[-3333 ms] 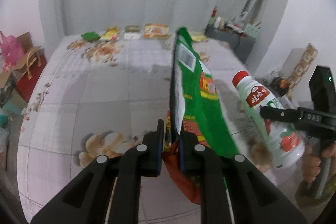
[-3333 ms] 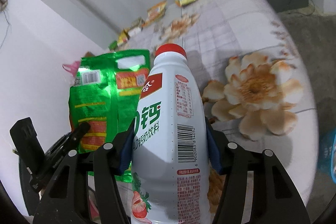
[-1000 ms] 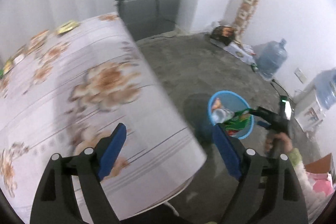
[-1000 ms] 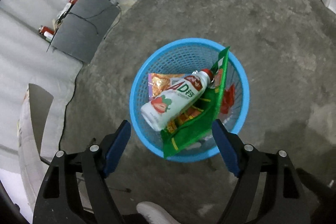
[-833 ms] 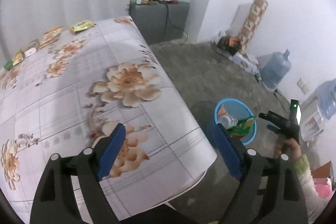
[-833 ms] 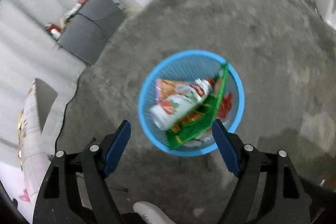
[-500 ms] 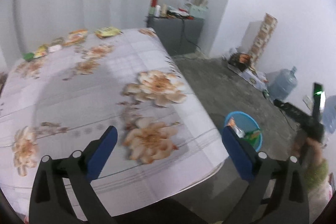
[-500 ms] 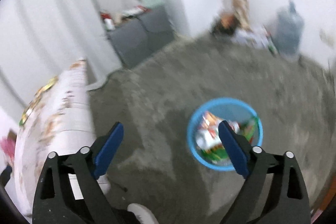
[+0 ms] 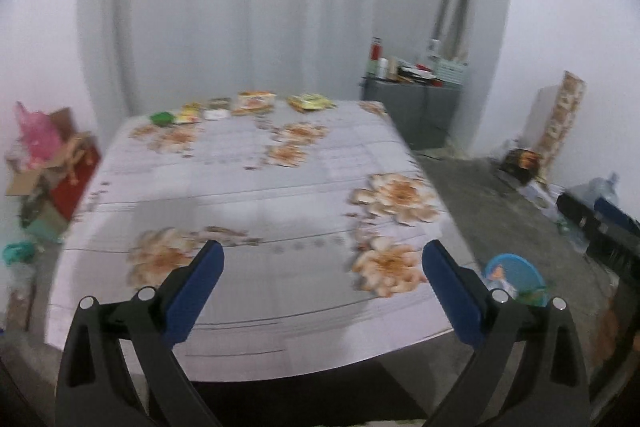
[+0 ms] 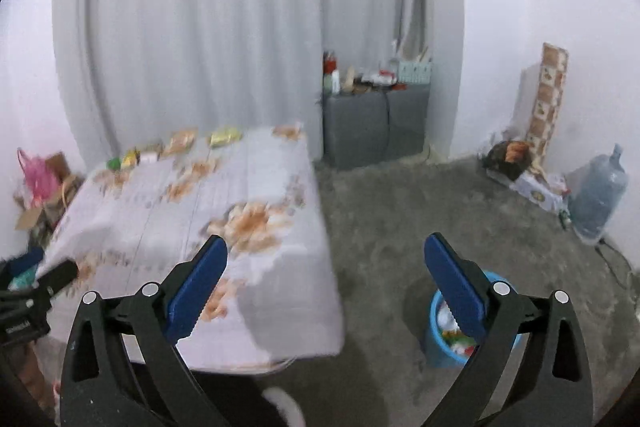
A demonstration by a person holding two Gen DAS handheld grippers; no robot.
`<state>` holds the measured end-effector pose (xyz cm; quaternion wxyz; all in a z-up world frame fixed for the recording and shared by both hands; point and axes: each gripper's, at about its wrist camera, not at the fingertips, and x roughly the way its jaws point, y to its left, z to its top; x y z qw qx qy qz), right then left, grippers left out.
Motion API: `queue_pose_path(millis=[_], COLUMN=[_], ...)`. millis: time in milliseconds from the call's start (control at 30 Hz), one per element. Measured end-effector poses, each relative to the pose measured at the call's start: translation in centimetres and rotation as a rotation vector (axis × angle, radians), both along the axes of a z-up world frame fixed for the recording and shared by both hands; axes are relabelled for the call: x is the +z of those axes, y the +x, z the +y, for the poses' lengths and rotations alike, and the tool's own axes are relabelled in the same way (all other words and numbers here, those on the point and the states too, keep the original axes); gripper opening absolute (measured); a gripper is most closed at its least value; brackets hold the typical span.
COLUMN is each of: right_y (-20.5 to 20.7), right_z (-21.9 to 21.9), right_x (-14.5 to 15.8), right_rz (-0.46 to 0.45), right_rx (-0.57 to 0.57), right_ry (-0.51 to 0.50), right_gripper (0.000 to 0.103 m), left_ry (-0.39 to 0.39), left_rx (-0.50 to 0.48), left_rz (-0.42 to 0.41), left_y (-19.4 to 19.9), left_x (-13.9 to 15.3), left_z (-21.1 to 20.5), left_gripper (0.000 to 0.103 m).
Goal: Collect trash
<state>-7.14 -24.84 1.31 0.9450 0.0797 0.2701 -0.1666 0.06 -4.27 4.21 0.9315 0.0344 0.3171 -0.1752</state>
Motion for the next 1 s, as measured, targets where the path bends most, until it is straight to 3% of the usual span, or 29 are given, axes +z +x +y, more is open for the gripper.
queue_pose_path(millis=[200,300,467,733,1000], right_y=[-0.2,-0.5,-1.5,-2.6,-2.1], right_z=[4.0,5.0,5.1,3.8,2.8], right_x=[-0.6,-1.7,-3.8,-5.8,-6.9], right_rz=[0.023,0.083,0.169,0.236,0.262], right_rx=[0.003,0.014,-0.024,-0.083,-0.1], right_ry=[-0.065,-0.053,-0.016,0.014,0.026], right_gripper=[0.095,0.095,0.095,0.095,0.095], left_ry=[0.011,0.001,0.037,0.102,0.128], left_rx=[0.084,0.108,0.073,-0.003,0.017], left_rz=[0.07,0.125,0.205,0.204,0.218], left_y=[-0.5,-0.4,-0.4,-1.1,-0.6], left_x=[-0.9,-1.9,-3.7,-4.4,-4.9], left_z=[2.5,2.8,1.5,-1.3,-1.8], left_gripper=[0.097,0.097,0.097,0.097,0.097])
